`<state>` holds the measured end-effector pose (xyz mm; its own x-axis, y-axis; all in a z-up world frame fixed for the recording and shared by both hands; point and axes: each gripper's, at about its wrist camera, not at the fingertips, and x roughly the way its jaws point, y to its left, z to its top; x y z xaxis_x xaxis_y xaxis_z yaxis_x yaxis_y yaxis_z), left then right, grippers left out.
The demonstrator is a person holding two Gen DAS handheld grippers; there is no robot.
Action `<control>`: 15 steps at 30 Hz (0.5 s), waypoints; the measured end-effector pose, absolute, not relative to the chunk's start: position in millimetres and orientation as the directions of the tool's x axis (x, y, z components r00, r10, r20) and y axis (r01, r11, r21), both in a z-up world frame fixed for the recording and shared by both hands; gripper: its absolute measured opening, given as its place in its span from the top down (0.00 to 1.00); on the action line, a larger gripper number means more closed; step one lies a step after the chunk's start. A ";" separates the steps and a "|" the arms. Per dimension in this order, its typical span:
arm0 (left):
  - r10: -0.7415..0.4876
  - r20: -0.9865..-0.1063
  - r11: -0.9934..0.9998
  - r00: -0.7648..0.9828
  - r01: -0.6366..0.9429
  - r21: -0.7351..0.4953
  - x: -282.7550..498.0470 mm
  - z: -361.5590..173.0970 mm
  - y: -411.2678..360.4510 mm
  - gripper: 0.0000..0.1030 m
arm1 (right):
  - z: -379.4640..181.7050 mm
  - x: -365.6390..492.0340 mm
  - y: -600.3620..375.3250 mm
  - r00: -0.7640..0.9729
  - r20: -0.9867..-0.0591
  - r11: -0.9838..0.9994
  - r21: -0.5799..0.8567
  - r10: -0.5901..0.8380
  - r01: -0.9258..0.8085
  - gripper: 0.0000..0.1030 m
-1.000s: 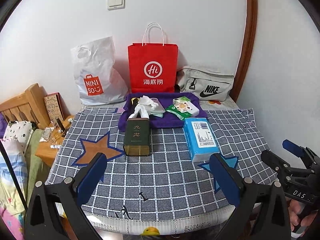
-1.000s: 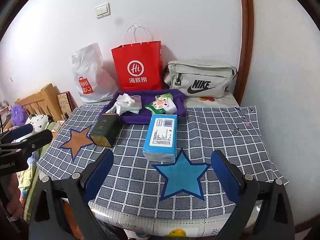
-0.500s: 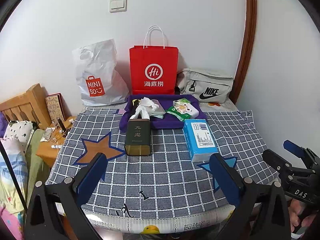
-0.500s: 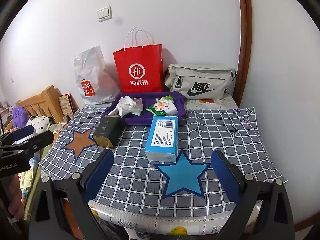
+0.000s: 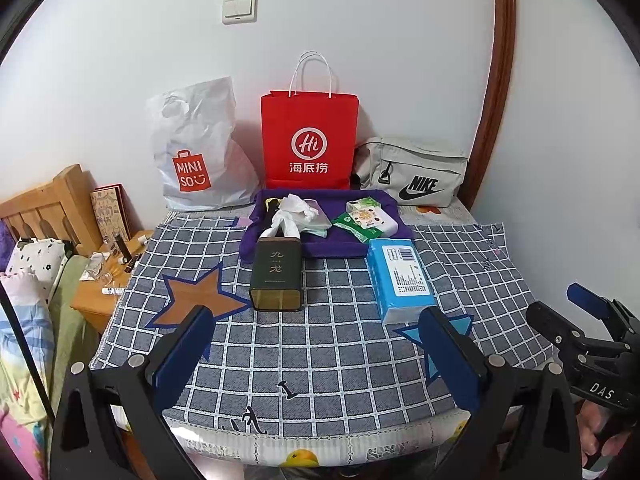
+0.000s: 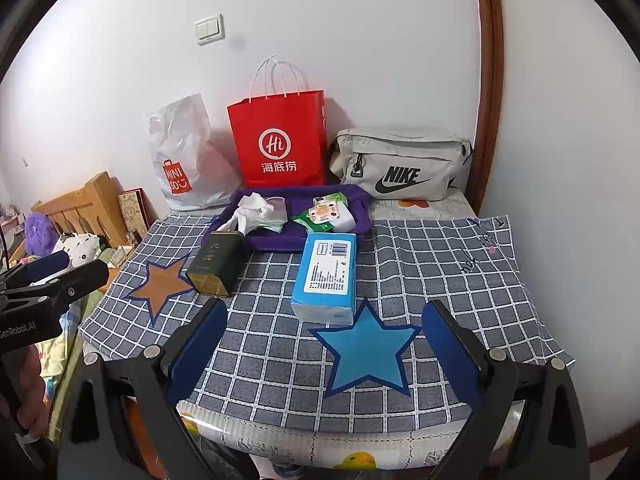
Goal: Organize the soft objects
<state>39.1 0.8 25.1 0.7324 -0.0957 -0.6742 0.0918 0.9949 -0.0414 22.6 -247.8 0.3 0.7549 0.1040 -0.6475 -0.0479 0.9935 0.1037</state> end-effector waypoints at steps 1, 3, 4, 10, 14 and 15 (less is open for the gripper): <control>-0.095 -0.675 0.995 0.732 0.092 -0.041 39.0 24.7 0.5 0.00 | 0.3 22.4 -248.0 0.755 -0.648 0.993 0.104 0.104 -0.048 0.06; -0.093 -0.675 0.995 0.732 0.089 -0.040 38.7 24.5 0.1 0.00 | 0.3 22.7 -248.2 0.755 -0.648 0.993 0.105 0.105 -0.048 0.06; -0.094 -0.676 0.995 0.731 0.089 -0.041 38.5 24.3 0.1 0.00 | 0.3 22.5 -248.3 0.755 -0.647 0.993 0.107 0.106 -0.048 0.06; -0.093 -0.676 0.995 0.731 0.089 -0.041 38.9 23.9 1.4 0.00 | 0.4 22.4 -248.1 0.753 -0.648 0.993 0.108 0.111 -0.054 0.06; -0.093 -0.677 0.995 0.731 0.089 -0.041 37.7 23.3 0.8 0.00 | 0.9 22.2 -247.9 0.754 -0.647 0.993 0.109 0.113 -0.056 0.06; -0.094 -0.677 0.995 0.730 0.089 -0.042 38.2 23.7 1.0 0.00 | 0.9 22.3 -247.7 0.754 -0.647 0.992 0.110 0.114 -0.055 0.06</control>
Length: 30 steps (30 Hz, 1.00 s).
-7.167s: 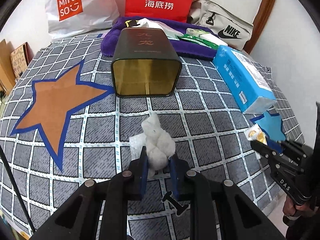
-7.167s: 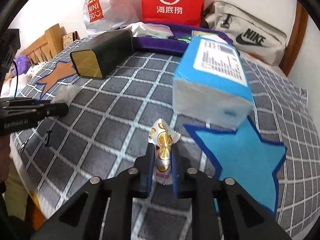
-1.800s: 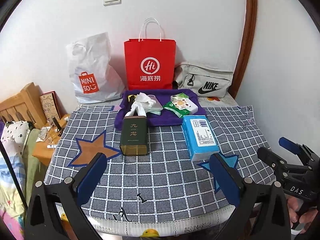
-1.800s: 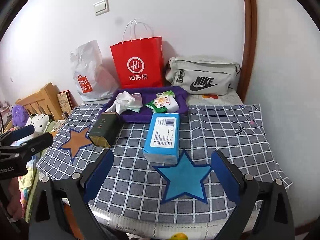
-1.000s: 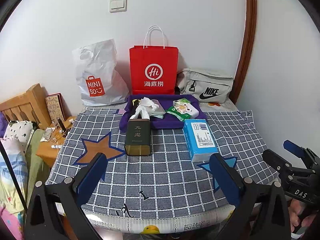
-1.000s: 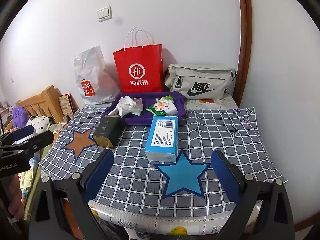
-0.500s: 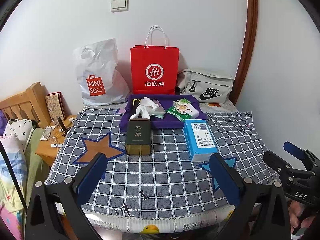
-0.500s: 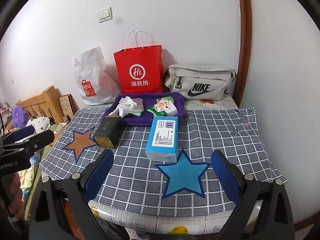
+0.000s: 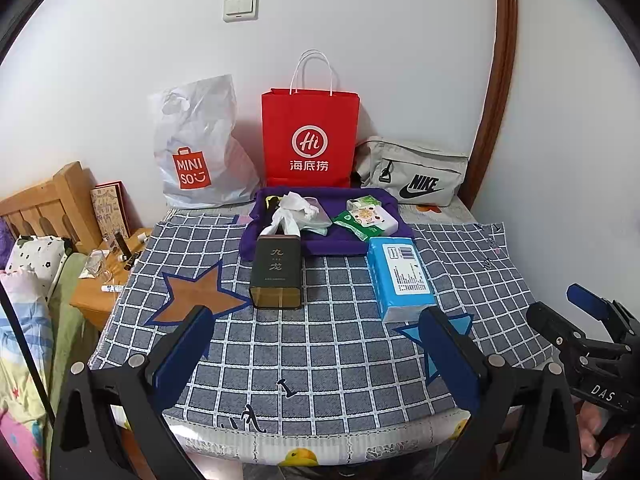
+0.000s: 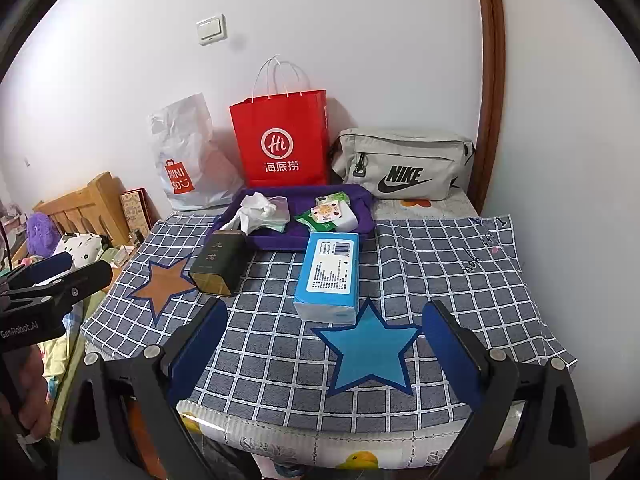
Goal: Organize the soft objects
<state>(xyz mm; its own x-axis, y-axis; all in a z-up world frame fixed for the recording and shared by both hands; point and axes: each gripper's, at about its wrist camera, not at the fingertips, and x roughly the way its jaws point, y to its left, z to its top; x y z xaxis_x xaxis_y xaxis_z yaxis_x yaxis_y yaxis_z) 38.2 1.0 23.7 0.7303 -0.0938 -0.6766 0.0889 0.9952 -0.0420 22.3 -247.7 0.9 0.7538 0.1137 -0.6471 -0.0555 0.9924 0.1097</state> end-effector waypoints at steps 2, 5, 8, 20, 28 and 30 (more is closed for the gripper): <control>-0.094 -0.678 0.995 0.729 0.091 -0.041 37.9 23.2 0.4 0.00 | 1.1 22.2 -247.5 0.754 -0.647 0.992 0.110 0.115 -0.057 0.06; -0.094 -0.679 0.995 0.728 0.089 -0.042 36.5 22.0 -0.5 0.00 | 1.6 22.1 -247.0 0.754 -0.647 0.992 0.109 0.115 -0.058 0.06; -0.093 -0.679 0.995 0.728 0.088 -0.042 36.3 22.0 -1.1 0.00 | 1.7 22.1 -246.8 0.753 -0.648 0.992 0.109 0.116 -0.059 0.06; -0.093 -0.680 0.995 0.727 0.083 -0.047 35.7 22.2 -1.1 0.00 | 3.1 21.4 -246.6 0.755 -0.645 0.992 0.110 0.119 -0.062 0.06; -0.094 -0.679 0.995 0.728 0.081 -0.051 35.0 22.3 -0.9 0.00 | 4.1 21.4 -246.1 0.757 -0.642 0.992 0.110 0.122 -0.067 0.06; -0.093 -0.680 0.996 0.727 0.080 -0.050 34.9 23.0 -0.8 0.00 | 4.3 21.6 -246.3 0.756 -0.643 0.991 0.112 0.125 -0.069 0.06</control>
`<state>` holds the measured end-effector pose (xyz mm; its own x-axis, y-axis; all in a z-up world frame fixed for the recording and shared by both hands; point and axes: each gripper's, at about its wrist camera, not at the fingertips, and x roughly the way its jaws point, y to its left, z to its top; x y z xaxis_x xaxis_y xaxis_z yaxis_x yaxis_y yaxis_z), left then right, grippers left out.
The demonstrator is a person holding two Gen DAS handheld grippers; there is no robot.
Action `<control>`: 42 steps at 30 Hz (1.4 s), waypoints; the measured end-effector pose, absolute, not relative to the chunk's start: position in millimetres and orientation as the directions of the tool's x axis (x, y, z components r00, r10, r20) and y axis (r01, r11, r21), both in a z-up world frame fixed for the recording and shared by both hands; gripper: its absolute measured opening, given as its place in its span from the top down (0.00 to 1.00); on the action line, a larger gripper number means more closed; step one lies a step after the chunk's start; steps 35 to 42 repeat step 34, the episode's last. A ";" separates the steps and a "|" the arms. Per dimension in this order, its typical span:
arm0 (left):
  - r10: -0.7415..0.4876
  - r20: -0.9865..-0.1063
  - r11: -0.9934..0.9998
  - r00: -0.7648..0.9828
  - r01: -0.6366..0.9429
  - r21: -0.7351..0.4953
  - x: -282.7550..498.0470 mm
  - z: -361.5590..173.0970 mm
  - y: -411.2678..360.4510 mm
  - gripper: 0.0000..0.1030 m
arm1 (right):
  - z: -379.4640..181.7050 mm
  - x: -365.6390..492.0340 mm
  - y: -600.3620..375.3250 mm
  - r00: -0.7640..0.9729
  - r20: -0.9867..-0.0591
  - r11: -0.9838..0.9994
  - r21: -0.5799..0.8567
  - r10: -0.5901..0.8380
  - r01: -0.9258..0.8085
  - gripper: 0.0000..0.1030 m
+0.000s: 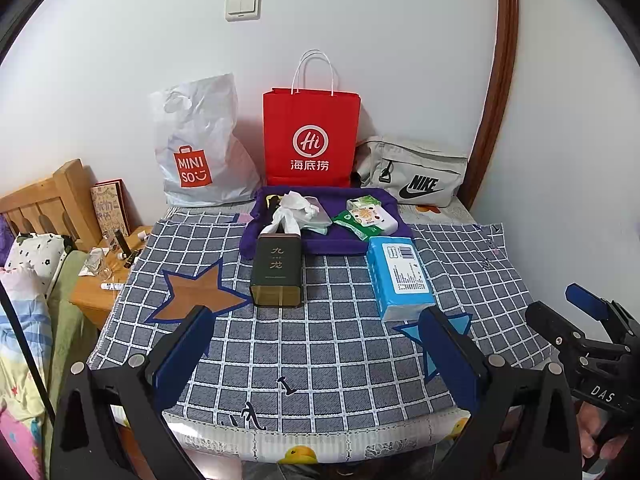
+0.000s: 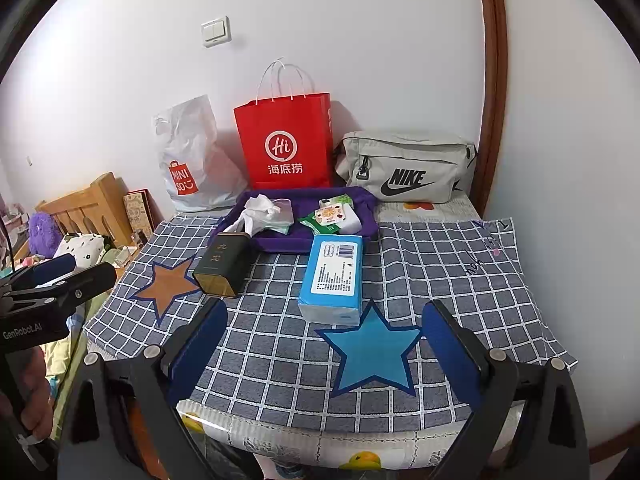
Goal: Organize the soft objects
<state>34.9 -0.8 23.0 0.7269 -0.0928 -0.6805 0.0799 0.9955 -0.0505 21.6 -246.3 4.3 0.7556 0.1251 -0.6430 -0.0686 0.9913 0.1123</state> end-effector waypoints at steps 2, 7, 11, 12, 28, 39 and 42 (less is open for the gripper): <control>-0.092 -0.680 0.996 0.728 0.080 -0.050 35.0 23.4 -0.5 0.00 | 4.7 21.1 -246.3 0.756 -0.642 0.991 0.112 0.124 -0.068 0.06; -0.094 -0.680 0.995 0.727 0.079 -0.053 34.6 23.4 -0.1 0.00 | 4.1 21.2 -245.5 0.756 -0.642 0.992 0.109 0.124 -0.070 0.06; -0.093 -0.679 0.996 0.729 0.078 -0.054 34.1 23.3 -0.4 0.00 | 3.5 20.7 -245.3 0.757 -0.642 0.991 0.109 0.125 -0.072 0.06; -0.093 -0.678 0.996 0.729 0.077 -0.054 34.2 23.5 -0.2 0.00 | 3.4 20.3 -245.5 0.757 -0.641 0.991 0.110 0.127 -0.073 0.06; -0.094 -0.679 0.995 0.728 0.083 -0.049 38.6 25.0 -1.5 0.00 | 1.8 23.0 -245.1 0.754 -0.641 0.989 0.121 0.140 -0.080 0.06; -0.105 -0.687 0.994 0.719 0.094 -0.053 54.8 20.4 -1.6 0.00 | -6.5 36.1 -243.7 0.746 -0.651 0.989 0.128 0.144 -0.080 0.06; -0.105 -0.687 0.994 0.719 0.094 -0.053 54.8 20.4 -1.6 0.00 | -6.5 36.1 -243.7 0.746 -0.651 0.989 0.128 0.144 -0.080 0.06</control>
